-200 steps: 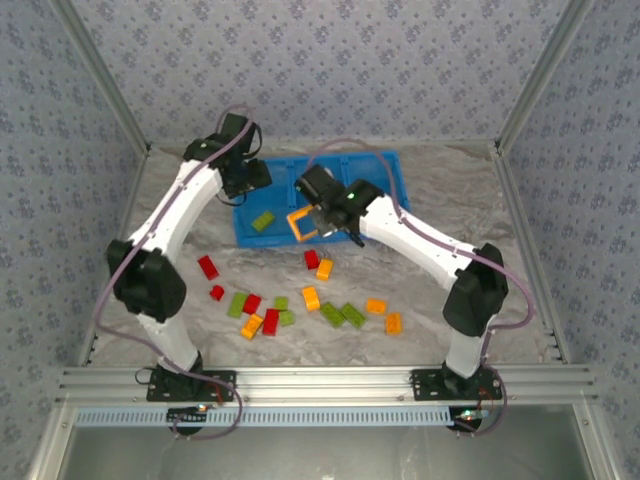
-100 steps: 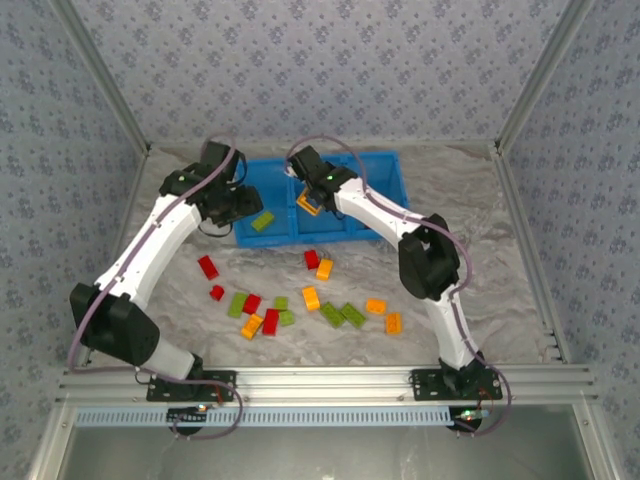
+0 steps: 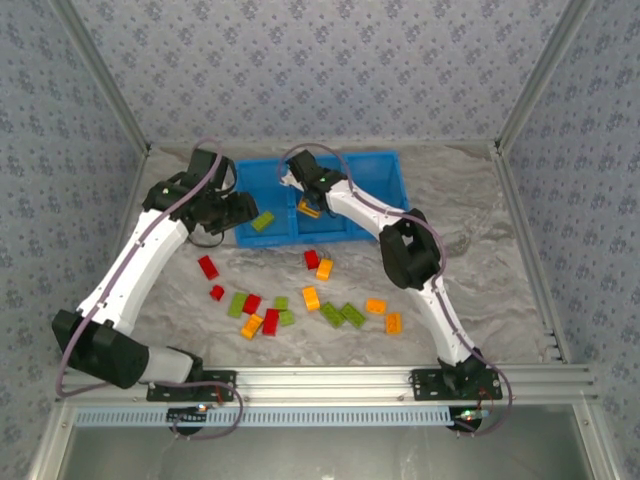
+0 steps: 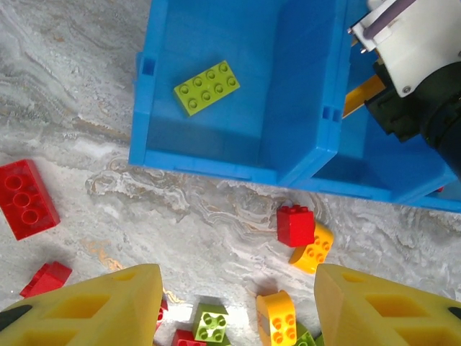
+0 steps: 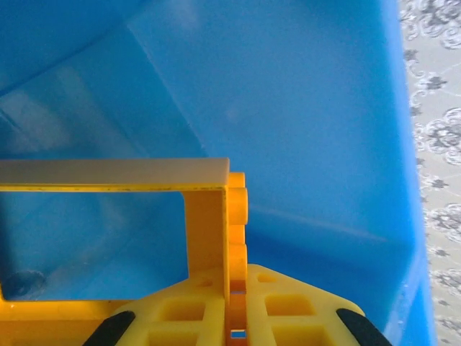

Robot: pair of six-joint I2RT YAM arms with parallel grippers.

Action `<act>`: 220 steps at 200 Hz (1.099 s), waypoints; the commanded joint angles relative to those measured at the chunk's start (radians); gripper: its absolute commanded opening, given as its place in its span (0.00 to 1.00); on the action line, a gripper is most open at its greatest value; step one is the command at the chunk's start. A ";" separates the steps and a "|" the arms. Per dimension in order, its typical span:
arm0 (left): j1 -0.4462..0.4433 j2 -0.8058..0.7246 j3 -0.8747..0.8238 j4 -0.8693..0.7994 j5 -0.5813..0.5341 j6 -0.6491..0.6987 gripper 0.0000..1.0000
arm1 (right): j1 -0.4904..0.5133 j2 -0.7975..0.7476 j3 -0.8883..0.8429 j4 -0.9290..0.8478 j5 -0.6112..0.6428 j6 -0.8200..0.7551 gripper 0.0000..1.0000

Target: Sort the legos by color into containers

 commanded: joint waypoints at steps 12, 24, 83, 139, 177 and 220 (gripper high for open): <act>-0.008 -0.045 -0.013 -0.025 0.024 -0.002 0.59 | -0.038 0.024 0.060 -0.044 -0.086 0.024 0.24; -0.006 -0.044 -0.016 -0.025 0.024 -0.004 0.59 | -0.044 0.027 0.071 -0.045 -0.102 0.024 0.31; -0.006 -0.041 -0.019 -0.009 0.025 -0.019 0.59 | -0.035 -0.024 0.176 -0.034 -0.021 0.075 0.35; 0.005 -0.132 -0.155 -0.044 0.046 -0.093 0.59 | 0.006 -0.353 0.062 0.037 -0.053 0.358 0.37; 0.098 -0.211 -0.337 -0.089 0.077 -0.157 0.61 | 0.087 -0.774 -0.471 0.188 -0.227 0.657 0.60; 0.234 -0.193 -0.489 -0.049 0.028 -0.131 0.70 | 0.282 -1.075 -0.879 0.132 -0.290 0.882 0.83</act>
